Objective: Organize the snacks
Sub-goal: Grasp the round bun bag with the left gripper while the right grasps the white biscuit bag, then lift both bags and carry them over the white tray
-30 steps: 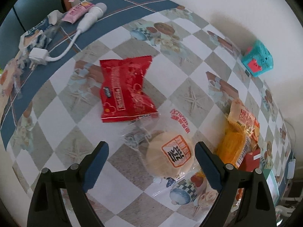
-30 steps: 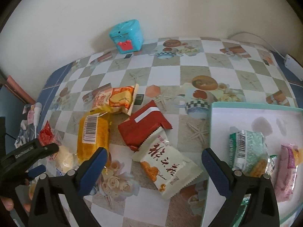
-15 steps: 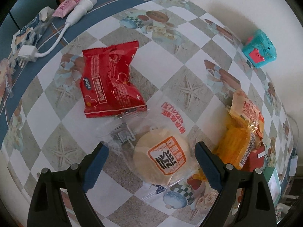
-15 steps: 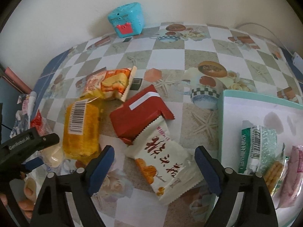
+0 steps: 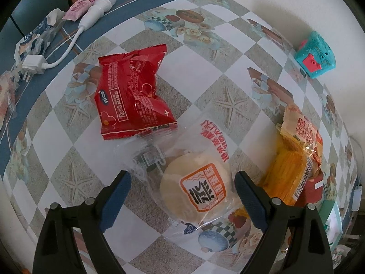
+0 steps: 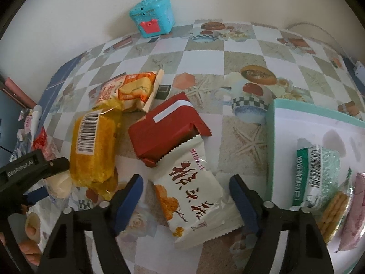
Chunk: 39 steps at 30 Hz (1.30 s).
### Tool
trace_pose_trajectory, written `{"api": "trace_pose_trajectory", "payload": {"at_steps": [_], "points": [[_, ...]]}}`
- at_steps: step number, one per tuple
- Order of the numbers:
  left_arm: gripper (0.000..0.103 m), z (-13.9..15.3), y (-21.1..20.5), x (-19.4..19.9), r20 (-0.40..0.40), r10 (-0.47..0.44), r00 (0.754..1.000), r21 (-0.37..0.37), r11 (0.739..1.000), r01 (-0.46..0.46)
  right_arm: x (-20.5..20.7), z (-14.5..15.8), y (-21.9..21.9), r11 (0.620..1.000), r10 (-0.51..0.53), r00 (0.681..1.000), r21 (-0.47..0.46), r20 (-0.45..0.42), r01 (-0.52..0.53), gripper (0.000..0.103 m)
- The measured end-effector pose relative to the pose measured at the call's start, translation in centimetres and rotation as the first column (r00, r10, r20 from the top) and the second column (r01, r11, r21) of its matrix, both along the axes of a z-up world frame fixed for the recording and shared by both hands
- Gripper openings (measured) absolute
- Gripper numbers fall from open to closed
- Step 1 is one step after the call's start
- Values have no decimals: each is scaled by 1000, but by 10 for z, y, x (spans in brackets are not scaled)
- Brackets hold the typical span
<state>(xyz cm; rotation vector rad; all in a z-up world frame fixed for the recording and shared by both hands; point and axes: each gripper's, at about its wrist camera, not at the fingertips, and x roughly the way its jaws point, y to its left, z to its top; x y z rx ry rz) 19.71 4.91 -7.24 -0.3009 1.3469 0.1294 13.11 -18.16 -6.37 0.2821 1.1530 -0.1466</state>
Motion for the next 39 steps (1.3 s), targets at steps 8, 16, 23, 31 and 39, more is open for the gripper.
{"api": "trace_pose_trajectory", "payload": {"at_steps": [8,16,23,31,39], "points": [[77,1,-13,-1,5,-24,1000,1,1000,24,-3,2,5,999,12,1000,-29,8,-12,58],[61,5,-30,0,4,-44,999,26,999,44,-6,3,10,998,21,1000,-63,-4,-21,56],[58,14,-30,-9,14,-32,999,28,999,31,-15,9,7,1000,4,1000,-19,-6,-4,56],[58,41,-32,-24,67,-44,997,38,998,42,-26,30,7,1000,-16,999,23,32,15,56],[58,75,-37,-45,149,-86,985,51,996,79,-47,57,1,996,-70,995,58,73,65,56]]}}
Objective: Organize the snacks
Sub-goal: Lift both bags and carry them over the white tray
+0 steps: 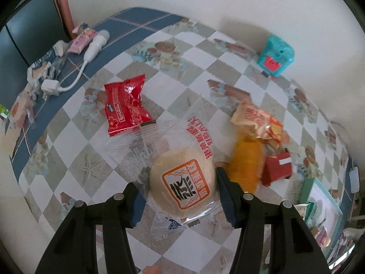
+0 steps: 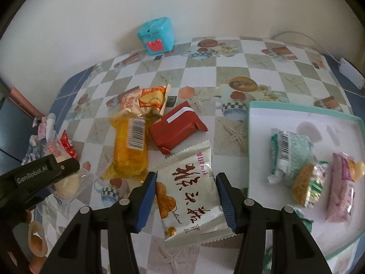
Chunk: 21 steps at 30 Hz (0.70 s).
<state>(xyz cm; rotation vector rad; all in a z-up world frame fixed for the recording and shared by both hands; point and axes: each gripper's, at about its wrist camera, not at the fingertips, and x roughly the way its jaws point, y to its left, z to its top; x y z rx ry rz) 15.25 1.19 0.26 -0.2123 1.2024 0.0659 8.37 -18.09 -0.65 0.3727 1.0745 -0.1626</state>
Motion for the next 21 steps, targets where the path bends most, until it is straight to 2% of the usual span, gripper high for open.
{"api": "trace_pose_trajectory", "payload": {"at_steps": [10,16,21], "points": [[58,35,-7,-19,95,-23,995,12,1000,22,-37,39,-18,996,-81,993,49,86,77,56],[58,52,-18,-28,138,-49,989,20,999,47,-44,47,-29,992,-112,988,63,106,106,56],[58,61,-33,-34,161,-76,984,44,997,70,-49,48,-48,986,-159,983,65,88,154,56]]}}
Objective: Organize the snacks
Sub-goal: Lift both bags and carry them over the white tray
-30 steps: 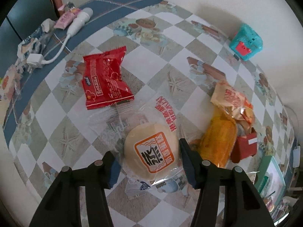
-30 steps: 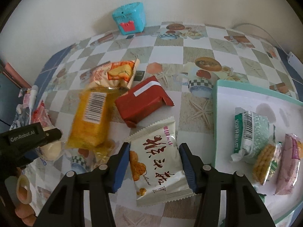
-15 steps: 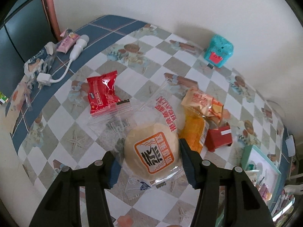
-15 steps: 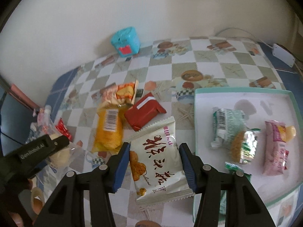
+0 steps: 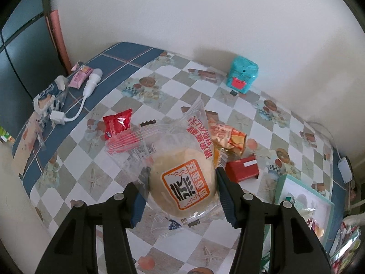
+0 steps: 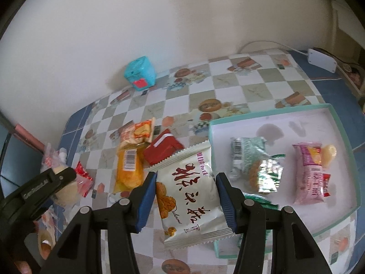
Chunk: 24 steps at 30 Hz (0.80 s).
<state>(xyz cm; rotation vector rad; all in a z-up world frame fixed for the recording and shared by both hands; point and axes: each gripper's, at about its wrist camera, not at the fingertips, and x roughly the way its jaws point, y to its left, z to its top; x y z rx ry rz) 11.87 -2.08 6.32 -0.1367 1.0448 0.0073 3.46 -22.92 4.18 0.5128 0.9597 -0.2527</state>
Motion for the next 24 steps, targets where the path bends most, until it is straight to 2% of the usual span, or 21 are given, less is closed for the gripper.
{"api": "trace_pose_trajectory", "payload": {"at_steps": [11,16,24], "points": [[58,3,-37,-10,-14,-99,995,-53,994,98,-23,-3,-70,984,-152,988,94,5,151,56],[58,4,-53,-16,-12,-128,992,-37,991,128,-40,-7,-105,962,-243,970,126,0,241,56],[58,3,-94,-32,-20,-228,973,-34,973,228,-66,-14,-148,921,-372,927,112,-36,374,56]]}}
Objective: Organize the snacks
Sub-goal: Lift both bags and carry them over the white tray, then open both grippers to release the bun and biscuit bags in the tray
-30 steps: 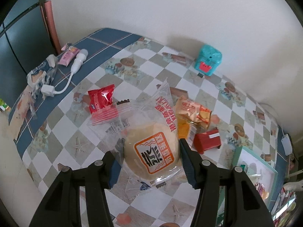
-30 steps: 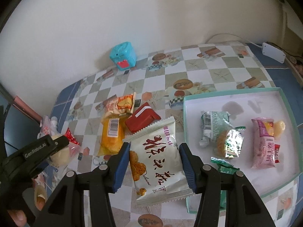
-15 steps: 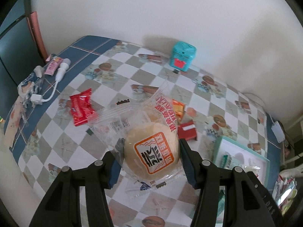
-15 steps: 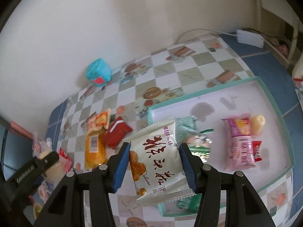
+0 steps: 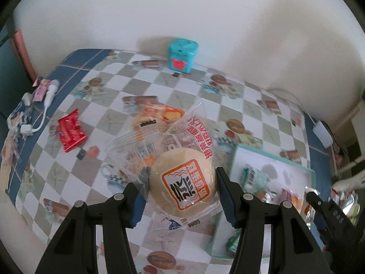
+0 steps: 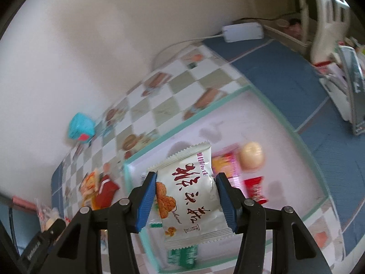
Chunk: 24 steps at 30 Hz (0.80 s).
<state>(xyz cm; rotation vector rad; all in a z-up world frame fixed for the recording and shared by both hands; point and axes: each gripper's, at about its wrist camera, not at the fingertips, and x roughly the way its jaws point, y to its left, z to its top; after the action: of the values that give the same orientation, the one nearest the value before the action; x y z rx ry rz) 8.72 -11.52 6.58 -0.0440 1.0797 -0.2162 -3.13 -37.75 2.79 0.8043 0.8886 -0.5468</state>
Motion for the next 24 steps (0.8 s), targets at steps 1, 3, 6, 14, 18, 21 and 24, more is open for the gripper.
{"api": "trace_pose_trajectory", "payload": {"at_steps": [1,3,6,14,18,21,24], "points": [[58,-1,-6,-3,-1,-17,1000,1,1000,17,-3,-1,-5,1000,-13,1000,0,-5,13,56],[58,-2,-20,-8,-5,-53,999,4,999,53,-11,-4,-16,999,-43,999,13,-6,43,56],[58,-4,-37,-16,-11,-97,995,10,995,97,-24,-6,-31,995,-95,995,20,-20,95,56],[58,-12,-86,-42,-29,-235,971,25,971,236,-51,-6,-56,978,-207,976,-10,-65,207,56],[58,-18,-110,-59,-36,-306,951,50,950,308,-59,-7,-62,972,-235,968,-15,-83,234,56],[58,-24,-128,-72,-48,-357,933,74,930,360,-62,-9,-66,969,-248,964,-16,-97,247,56],[58,-32,-144,-83,-58,-396,916,99,911,400,-61,-15,-68,968,-250,962,-10,-114,250,56]]}}
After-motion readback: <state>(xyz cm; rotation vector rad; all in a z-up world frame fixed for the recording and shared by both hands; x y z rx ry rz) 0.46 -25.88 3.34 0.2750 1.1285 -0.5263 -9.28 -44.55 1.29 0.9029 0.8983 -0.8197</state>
